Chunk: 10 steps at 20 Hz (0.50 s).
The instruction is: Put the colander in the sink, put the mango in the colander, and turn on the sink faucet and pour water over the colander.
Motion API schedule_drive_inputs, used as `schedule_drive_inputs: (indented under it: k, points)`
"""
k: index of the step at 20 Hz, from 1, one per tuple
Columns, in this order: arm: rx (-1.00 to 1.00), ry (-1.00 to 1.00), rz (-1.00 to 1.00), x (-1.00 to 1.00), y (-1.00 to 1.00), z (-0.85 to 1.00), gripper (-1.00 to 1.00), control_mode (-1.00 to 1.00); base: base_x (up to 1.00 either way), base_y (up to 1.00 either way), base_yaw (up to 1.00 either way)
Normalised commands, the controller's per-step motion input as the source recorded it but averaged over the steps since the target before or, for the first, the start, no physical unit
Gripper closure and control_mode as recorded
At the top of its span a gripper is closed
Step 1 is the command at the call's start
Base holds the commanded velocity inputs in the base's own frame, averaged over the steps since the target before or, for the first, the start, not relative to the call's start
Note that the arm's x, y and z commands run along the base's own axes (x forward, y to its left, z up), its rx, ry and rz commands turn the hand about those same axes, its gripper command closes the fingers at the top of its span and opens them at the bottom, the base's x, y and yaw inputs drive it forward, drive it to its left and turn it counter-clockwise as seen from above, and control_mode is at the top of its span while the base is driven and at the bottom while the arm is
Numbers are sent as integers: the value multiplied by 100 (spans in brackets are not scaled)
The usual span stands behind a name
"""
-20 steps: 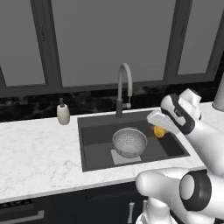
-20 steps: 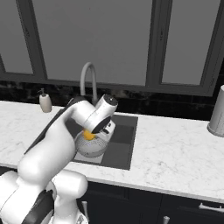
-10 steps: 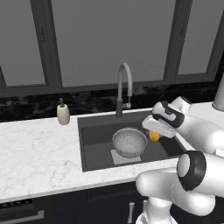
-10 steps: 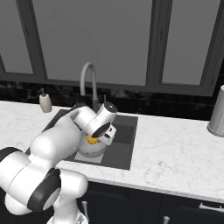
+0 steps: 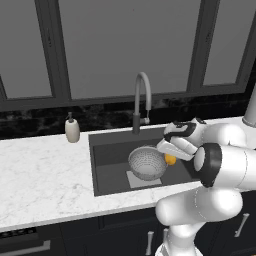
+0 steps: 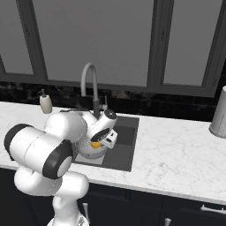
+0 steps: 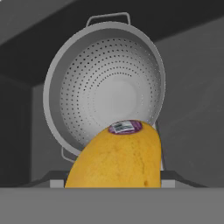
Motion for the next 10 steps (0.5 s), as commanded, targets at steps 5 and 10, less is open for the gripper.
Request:
schedule_drive_inputs:
  k: [5, 10]
  points:
    - [0, -7, 0, 30, 0, -28, 100, -100, 0, 0, 0]
    - [-1, -6, 0, 26, 0, -34, 100, -100, 0, 0, 0]
